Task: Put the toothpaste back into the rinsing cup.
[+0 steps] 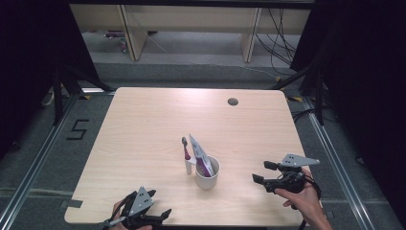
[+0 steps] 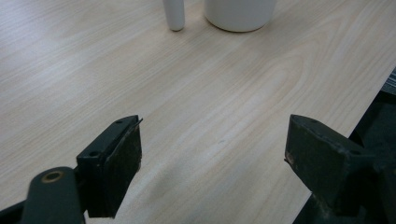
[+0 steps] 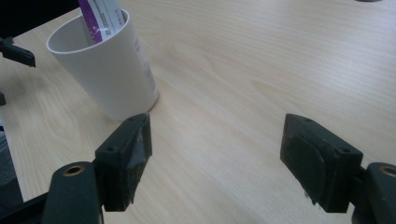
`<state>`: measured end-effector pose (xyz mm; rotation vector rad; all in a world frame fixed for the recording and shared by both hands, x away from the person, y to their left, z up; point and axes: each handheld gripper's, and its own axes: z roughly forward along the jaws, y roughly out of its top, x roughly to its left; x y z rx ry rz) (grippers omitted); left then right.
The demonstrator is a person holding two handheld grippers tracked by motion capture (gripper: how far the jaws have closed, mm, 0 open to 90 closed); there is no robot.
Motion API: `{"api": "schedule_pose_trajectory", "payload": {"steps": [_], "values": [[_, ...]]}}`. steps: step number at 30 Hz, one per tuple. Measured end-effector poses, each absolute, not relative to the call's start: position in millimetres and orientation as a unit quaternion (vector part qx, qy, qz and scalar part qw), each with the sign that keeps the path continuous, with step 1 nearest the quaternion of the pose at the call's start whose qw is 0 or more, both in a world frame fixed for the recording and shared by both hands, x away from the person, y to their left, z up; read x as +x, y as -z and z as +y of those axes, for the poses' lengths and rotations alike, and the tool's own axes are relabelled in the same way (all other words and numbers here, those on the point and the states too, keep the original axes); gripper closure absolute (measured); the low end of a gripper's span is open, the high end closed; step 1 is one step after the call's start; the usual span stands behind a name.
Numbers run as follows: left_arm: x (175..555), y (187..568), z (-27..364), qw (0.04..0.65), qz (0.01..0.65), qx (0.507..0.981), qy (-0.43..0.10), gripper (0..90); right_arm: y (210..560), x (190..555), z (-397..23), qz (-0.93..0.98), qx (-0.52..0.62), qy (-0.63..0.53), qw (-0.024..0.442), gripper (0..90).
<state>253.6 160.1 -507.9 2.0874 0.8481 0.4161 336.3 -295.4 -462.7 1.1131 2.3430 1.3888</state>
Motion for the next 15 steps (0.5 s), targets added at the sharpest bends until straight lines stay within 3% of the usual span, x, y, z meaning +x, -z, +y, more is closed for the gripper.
{"api": "schedule_pose_trajectory", "payload": {"steps": [15], "values": [[253.7, 508.1, 159.9, 0.409, 0.337, 0.831, -0.167, 18.4, 472.7, 316.8, -308.0, 0.799, 0.365, -0.465, 0.113, 24.9]]}}
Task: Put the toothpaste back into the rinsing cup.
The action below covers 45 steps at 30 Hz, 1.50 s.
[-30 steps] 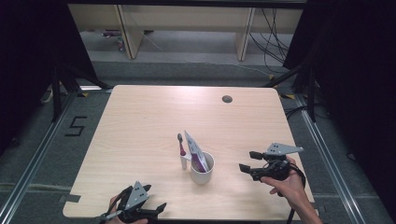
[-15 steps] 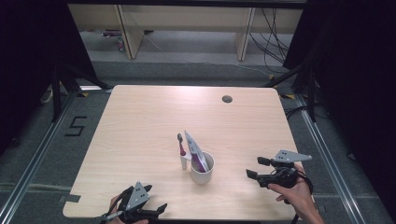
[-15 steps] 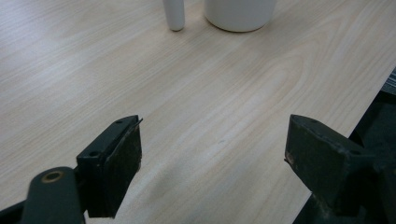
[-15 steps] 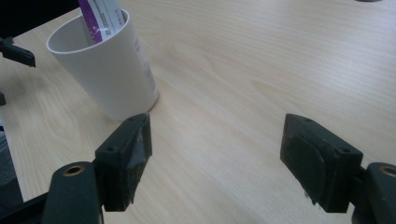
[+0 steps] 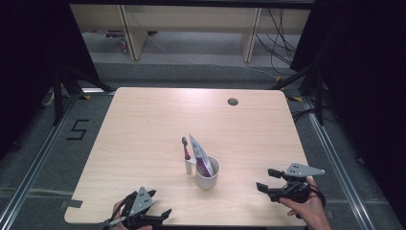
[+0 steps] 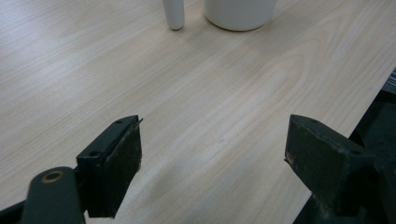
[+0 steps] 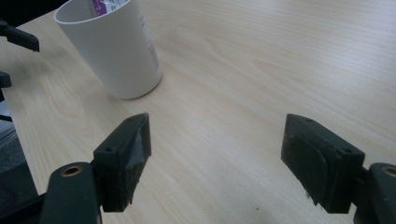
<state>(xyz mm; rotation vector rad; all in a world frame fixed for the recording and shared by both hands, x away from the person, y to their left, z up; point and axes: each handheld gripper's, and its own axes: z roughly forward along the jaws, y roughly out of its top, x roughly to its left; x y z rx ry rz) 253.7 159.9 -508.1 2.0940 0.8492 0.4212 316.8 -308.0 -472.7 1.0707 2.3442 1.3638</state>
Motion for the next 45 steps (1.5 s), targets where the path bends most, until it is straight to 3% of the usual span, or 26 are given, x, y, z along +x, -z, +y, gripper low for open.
{"api": "schedule_pose_trajectory", "payload": {"steps": [12, 15, 16, 25, 27, 29, 30, 32, 35, 45], "values": [[254.0, 508.6, 159.9, 0.407, 0.336, 0.833, -0.167, 18.4, 474.6, 307.0, -314.0, 0.798, 0.368, -0.463, 0.115, 23.8], [254.0, 508.9, 159.7, 0.405, 0.336, 0.834, -0.167, 18.4, 474.1, 301.9, -314.3, 0.793, 0.388, -0.459, 0.098, 23.4], [254.0, 508.9, 159.6, 0.405, 0.336, 0.834, -0.166, 18.4, 475.5, 303.5, -316.2, 0.796, 0.372, -0.464, 0.118, 23.1], [254.2, 509.3, 159.7, 0.405, 0.335, 0.835, -0.166, 18.4, 478.8, 293.9, -319.4, 0.804, 0.394, -0.433, 0.106, 19.2], [253.9, 508.9, 159.9, 0.402, 0.335, 0.836, -0.167, 18.4, 480.5, 294.8, -321.2, 0.812, 0.377, -0.426, 0.129, 19.3], [254.2, 509.0, 159.9, 0.401, 0.335, 0.836, -0.169, 18.4, 481.3, 291.4, -319.5, 0.814, 0.388, -0.416, 0.119, 19.2], [254.1, 509.0, 159.9, 0.401, 0.335, 0.836, -0.169, 18.4, 481.9, 291.8, -321.2, 0.822, 0.373, -0.407, 0.140, 18.7], [254.1, 509.0, 159.9, 0.401, 0.335, 0.836, -0.168, 18.4, 482.3, 289.5, -319.7, 0.821, 0.384, -0.405, 0.122, 18.7], [254.3, 509.2, 159.9, 0.404, 0.334, 0.836, -0.166, 18.4, 484.3, 289.2, -322.2, 0.825, 0.375, -0.400, 0.138, 18.6], [254.5, 509.1, 159.9, 0.401, 0.335, 0.836, -0.168, 18.3, 489.4, 286.0, -322.3, 0.836, 0.372, -0.382, 0.127, 17.8]]}}
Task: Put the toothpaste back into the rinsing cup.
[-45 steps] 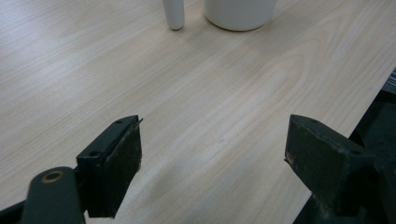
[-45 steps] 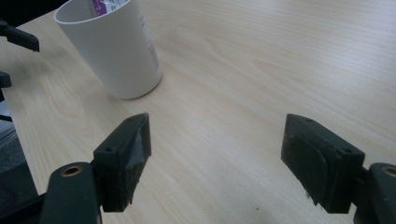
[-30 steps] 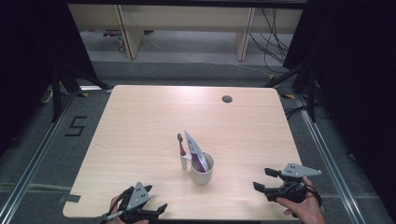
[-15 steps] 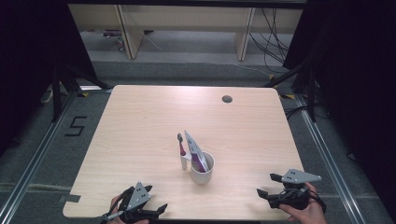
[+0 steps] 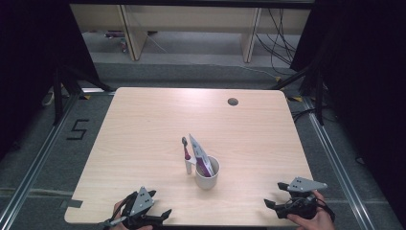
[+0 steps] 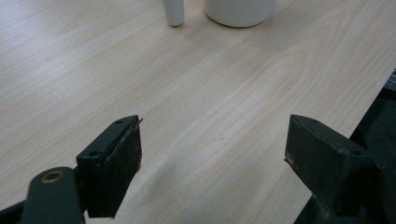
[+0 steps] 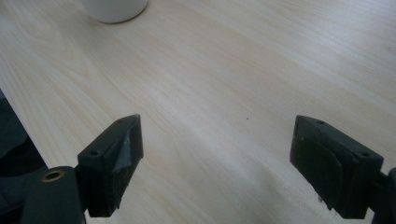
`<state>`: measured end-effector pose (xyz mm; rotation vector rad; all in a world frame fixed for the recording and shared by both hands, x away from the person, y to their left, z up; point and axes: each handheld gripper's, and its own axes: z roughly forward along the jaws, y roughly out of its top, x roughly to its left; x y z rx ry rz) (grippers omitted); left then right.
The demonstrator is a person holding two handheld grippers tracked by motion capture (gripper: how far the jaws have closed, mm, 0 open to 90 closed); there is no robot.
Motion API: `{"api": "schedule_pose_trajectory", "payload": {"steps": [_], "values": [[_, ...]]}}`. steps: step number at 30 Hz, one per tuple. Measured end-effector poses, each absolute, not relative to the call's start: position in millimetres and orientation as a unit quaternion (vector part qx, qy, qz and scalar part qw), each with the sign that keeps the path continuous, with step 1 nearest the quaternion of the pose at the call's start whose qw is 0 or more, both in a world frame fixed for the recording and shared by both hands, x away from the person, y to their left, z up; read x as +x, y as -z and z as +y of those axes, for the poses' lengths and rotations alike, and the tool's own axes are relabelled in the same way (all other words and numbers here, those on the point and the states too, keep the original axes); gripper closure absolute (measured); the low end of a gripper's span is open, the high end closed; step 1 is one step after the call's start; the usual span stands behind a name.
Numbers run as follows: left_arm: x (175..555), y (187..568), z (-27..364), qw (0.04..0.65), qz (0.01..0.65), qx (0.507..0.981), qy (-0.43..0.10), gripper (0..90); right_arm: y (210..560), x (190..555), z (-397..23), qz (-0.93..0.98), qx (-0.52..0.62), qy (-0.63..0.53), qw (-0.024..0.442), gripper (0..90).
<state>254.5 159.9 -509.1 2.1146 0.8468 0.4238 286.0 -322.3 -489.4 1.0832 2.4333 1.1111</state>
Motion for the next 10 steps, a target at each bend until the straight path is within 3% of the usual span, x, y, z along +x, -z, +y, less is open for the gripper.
{"api": "schedule_pose_trajectory", "payload": {"steps": [10], "values": [[254.6, 509.3, 159.5, 0.401, 0.335, 0.836, -0.166, 18.3, 490.8, 283.6, -320.6, 0.838, 0.377, -0.376, 0.119, 17.4]]}}
